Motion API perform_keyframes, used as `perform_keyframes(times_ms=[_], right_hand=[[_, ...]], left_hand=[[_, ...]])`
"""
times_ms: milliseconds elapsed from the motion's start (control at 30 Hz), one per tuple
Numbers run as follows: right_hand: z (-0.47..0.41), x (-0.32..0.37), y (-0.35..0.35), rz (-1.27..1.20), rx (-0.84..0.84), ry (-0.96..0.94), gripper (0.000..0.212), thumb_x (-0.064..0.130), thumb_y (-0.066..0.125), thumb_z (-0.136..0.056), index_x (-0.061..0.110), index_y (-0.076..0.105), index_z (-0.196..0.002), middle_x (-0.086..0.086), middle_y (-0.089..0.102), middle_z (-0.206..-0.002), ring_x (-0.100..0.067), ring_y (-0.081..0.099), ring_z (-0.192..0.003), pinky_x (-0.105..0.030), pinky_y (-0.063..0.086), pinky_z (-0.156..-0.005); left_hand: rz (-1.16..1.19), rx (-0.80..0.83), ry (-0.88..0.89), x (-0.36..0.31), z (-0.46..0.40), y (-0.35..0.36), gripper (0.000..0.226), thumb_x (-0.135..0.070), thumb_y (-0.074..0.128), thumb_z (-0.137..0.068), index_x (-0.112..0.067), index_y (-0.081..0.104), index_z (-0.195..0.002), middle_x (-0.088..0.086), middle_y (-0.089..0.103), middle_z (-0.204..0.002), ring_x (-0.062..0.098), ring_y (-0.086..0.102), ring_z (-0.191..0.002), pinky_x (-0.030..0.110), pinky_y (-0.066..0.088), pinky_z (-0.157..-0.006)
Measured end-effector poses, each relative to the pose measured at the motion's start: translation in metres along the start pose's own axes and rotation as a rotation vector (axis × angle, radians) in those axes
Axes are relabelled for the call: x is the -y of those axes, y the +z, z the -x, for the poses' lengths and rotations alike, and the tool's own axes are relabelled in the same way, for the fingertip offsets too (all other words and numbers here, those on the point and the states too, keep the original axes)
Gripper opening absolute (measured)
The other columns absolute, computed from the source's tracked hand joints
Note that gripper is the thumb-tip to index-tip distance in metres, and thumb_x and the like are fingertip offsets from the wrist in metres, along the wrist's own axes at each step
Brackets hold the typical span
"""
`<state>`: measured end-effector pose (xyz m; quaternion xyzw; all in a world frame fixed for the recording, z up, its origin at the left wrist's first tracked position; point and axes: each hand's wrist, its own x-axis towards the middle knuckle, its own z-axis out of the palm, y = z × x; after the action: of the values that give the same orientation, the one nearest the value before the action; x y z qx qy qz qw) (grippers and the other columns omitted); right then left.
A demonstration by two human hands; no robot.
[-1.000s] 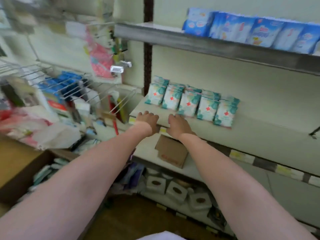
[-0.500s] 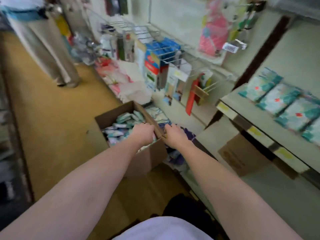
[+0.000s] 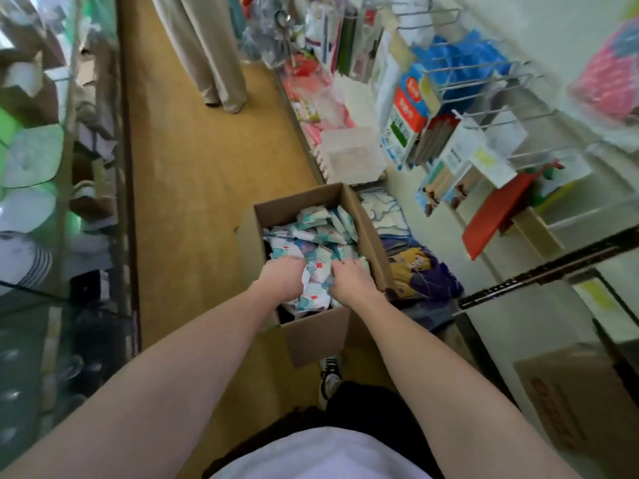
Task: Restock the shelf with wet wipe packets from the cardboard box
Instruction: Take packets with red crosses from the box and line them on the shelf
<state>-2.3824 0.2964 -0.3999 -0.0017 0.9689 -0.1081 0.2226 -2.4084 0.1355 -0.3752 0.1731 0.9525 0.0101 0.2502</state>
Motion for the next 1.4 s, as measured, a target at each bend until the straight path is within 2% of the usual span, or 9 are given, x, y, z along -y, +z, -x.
perform_keyframes(times_ms=[267, 433, 533, 667, 833, 1000, 1167, 1267, 1400], right_hand=[[-0.076, -0.011, 0.021, -0.096, 0.153, -0.047, 0.04, 0.02, 0.058, -0.091, 0.016, 0.048, -0.129, -0.012, 0.049, -0.133, -0.034, 0.048, -0.121, -0.041, 0.042, -0.095], [-0.102, -0.011, 0.033, -0.139, 0.223, -0.021, 0.047, 0.02, 0.06, -0.091, 0.018, 0.046, -0.135, -0.01, 0.049, -0.135, -0.032, 0.047, -0.125, -0.043, 0.043, -0.1], [-0.119, -0.013, 0.038, -0.162, 0.211, 0.052, 0.044, 0.018, 0.06, -0.092, 0.016, 0.046, -0.134, -0.01, 0.047, -0.136, -0.032, 0.047, -0.124, -0.042, 0.042, -0.099], [-0.142, -0.011, 0.046, -0.2, 0.194, 0.184, 0.042, 0.019, 0.06, -0.093, 0.012, 0.045, -0.133, -0.012, 0.044, -0.14, -0.032, 0.046, -0.126, -0.042, 0.041, -0.098], [-0.164, 0.0, 0.059, -0.264, 0.224, 0.351, 0.052, 0.018, 0.059, -0.094, 0.009, 0.038, -0.141, -0.014, 0.041, -0.144, -0.032, 0.043, -0.129, -0.041, 0.04, -0.099], [-0.189, 0.006, 0.071, -0.313, 0.227, 0.474, 0.065, 0.017, 0.059, -0.093, 0.012, 0.028, -0.15, -0.01, 0.029, -0.154, -0.031, 0.037, -0.136, -0.041, 0.038, -0.104], [-0.204, 0.019, 0.088, -0.29, 0.158, 0.564, 0.057, 0.01, 0.057, -0.091, 0.014, 0.035, -0.143, -0.008, 0.034, -0.15, -0.032, 0.031, -0.137, -0.044, 0.035, -0.106], [-0.205, 0.03, 0.09, -0.277, 0.106, 0.643, 0.058, 0.006, 0.058, -0.089, 0.013, 0.035, -0.142, -0.01, 0.037, -0.144, -0.035, 0.032, -0.132, -0.045, 0.033, -0.105], [-0.202, 0.039, 0.084, -0.238, 0.11, 0.682, 0.064, 0.012, 0.063, -0.087, 0.013, 0.033, -0.143, -0.013, 0.039, -0.143, -0.038, 0.033, -0.133, -0.047, 0.03, -0.107]], left_hand=[[0.031, 0.073, -0.11, 0.022, -0.062, -0.001, 0.033, -0.02, 0.051, -0.091, -0.016, 0.051, -0.124, 0.01, 0.056, -0.119, 0.031, 0.05, -0.116, 0.039, 0.042, -0.084], [0.022, 0.115, -0.105, 0.031, -0.091, -0.001, 0.033, -0.017, 0.05, -0.09, -0.014, 0.05, -0.123, 0.011, 0.054, -0.121, 0.031, 0.049, -0.115, 0.037, 0.04, -0.079], [-0.002, 0.168, -0.059, 0.039, -0.111, 0.002, 0.03, -0.013, 0.048, -0.089, -0.013, 0.05, -0.119, 0.011, 0.055, -0.121, 0.03, 0.049, -0.114, 0.037, 0.04, -0.081], [-0.104, 0.274, 0.07, 0.051, -0.147, 0.011, 0.04, -0.009, 0.048, -0.09, -0.015, 0.048, -0.129, 0.01, 0.054, -0.126, 0.029, 0.047, -0.118, 0.04, 0.043, -0.089], [-0.199, 0.413, 0.341, 0.065, -0.193, 0.022, 0.05, -0.004, 0.044, -0.094, -0.019, 0.043, -0.142, 0.007, 0.044, -0.143, 0.03, 0.042, -0.127, 0.041, 0.042, -0.097], [-0.357, 0.559, 0.61, 0.081, -0.237, 0.032, 0.051, -0.003, 0.041, -0.095, -0.024, 0.04, -0.141, 0.005, 0.038, -0.148, 0.032, 0.046, -0.121, 0.049, 0.048, -0.091], [-0.479, 0.535, 0.795, 0.085, -0.257, 0.036, 0.04, -0.006, 0.04, -0.096, -0.021, 0.045, -0.133, 0.01, 0.049, -0.132, 0.033, 0.049, -0.114, 0.046, 0.047, -0.081], [-0.558, 0.5, 0.841, 0.08, -0.258, 0.036, 0.034, -0.01, 0.042, -0.098, -0.02, 0.05, -0.129, 0.008, 0.051, -0.127, 0.031, 0.053, -0.115, 0.041, 0.039, -0.073], [-0.668, 0.493, 0.837, 0.074, -0.256, 0.026, 0.034, -0.014, 0.053, -0.096, -0.021, 0.056, -0.129, 0.008, 0.046, -0.129, 0.03, 0.05, -0.118, 0.043, 0.042, -0.086]])
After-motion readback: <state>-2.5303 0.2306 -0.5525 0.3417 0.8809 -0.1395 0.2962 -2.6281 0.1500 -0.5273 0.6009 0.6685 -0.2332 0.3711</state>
